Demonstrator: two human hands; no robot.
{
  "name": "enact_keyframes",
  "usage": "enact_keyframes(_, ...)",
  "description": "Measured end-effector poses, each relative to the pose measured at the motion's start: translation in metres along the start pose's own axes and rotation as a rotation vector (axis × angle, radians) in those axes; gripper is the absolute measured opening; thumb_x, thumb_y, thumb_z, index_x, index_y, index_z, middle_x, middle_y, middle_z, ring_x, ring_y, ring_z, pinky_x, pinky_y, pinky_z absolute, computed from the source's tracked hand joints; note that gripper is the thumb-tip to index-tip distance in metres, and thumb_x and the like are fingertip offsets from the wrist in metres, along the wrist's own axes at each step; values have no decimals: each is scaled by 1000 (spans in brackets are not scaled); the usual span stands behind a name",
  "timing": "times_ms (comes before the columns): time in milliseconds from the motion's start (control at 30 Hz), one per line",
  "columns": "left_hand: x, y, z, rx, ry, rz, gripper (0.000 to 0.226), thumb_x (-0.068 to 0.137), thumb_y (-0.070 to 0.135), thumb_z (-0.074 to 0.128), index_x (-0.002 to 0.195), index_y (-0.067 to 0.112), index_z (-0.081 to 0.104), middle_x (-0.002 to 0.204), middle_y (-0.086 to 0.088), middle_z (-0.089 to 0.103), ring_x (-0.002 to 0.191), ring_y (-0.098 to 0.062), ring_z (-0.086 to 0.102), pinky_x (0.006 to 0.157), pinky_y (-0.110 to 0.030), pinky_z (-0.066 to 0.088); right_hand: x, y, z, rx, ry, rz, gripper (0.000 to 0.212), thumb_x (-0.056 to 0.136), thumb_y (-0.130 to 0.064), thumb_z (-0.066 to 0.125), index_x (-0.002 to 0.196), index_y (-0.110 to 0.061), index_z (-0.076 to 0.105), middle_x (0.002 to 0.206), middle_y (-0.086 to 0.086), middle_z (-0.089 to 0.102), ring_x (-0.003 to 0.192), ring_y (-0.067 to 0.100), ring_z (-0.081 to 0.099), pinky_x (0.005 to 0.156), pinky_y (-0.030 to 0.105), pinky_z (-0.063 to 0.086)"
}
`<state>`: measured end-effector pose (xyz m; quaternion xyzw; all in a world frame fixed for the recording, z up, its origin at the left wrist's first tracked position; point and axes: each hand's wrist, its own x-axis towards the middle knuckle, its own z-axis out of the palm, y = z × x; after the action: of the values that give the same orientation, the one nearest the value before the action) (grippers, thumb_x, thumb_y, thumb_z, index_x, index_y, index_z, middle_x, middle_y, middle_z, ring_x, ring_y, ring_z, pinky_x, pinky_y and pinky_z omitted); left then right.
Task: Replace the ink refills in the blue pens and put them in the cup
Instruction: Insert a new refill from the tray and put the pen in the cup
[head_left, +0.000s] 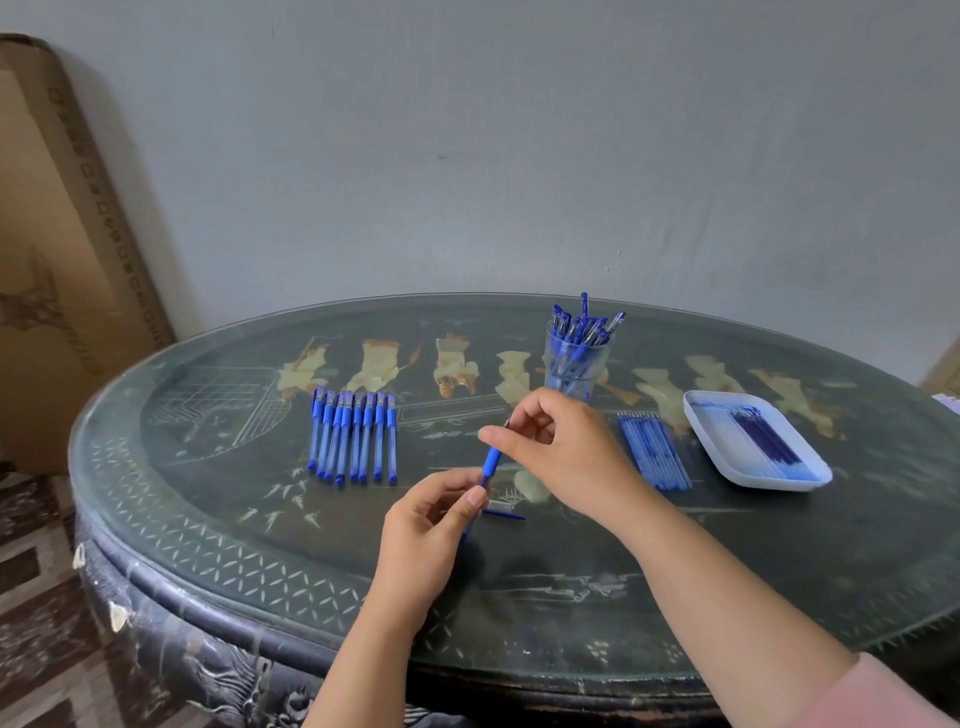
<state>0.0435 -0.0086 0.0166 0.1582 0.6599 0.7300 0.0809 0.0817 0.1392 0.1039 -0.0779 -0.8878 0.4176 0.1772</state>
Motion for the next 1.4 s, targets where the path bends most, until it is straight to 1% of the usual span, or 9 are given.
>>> enact_keyframes(167,1,-2,-1,1,-7,-9,17,90,10,66,100,20,74,95,1,75,89,-17,69,82,-24,55,-3,5,-2,200,-98,45,18,92,-27,64,107,-37,68,97,-12,68,94,13,62,85,32,54)
enact_keyframes(333,1,-3,-1,6,-14,2,16,90,10,65,101,18,75,94,0,75,89,-17,69,81,-23,54,-5,6,2,184,-29,53,14,85,-34,73,91,-22,68,86,-11,68,79,-3,61,75,17,50)
enact_keyframes(500,2,-3,-1,-16,-15,-5,17,90,9,65,101,17,74,97,1,76,90,-17,70,82,-24,55,-4,8,1,283,-110,47,15,92,-27,65,104,-36,69,100,-10,70,96,4,65,90,35,55)
enact_keyframes(633,1,-3,-1,-5,-21,-1,17,90,9,64,100,18,74,95,1,75,90,-17,70,82,-23,54,-4,6,3,229,-23,55,15,84,-35,74,89,-23,66,83,-11,66,77,-6,61,77,18,53)
enact_keyframes(767,2,-3,-1,-26,-20,-15,17,91,8,63,101,18,74,96,1,76,92,-19,70,86,-27,55,-4,7,2,324,-114,67,14,92,-30,65,106,-31,68,103,-10,70,96,2,65,92,35,54)
enact_keyframes(933,2,-3,-1,-24,-18,-9,18,91,7,63,100,17,74,94,-1,76,90,-19,70,81,-22,54,-5,7,6,264,6,90,26,80,-36,77,92,-18,63,85,-6,67,76,3,62,80,30,55)
enact_keyframes(1067,2,-3,-1,-31,-16,-15,18,91,7,63,100,17,74,96,-1,76,89,-18,70,86,-27,55,-5,9,5,344,-104,60,16,91,-30,67,107,-33,67,103,-10,71,96,1,66,92,36,53)
enact_keyframes(1167,2,-3,-1,-17,-20,-4,18,91,7,63,101,17,74,94,-1,76,90,-18,70,80,-21,54,-5,10,9,289,-27,57,4,87,-29,71,90,-26,69,92,-6,71,88,8,66,88,37,55)
enact_keyframes(1400,1,-1,0,-28,-7,-3,18,91,5,63,98,17,74,94,-2,76,86,-15,70,80,-20,54,-6,8,6,343,-110,39,13,96,-27,60,103,-32,70,106,-12,71,101,1,64,92,33,54)
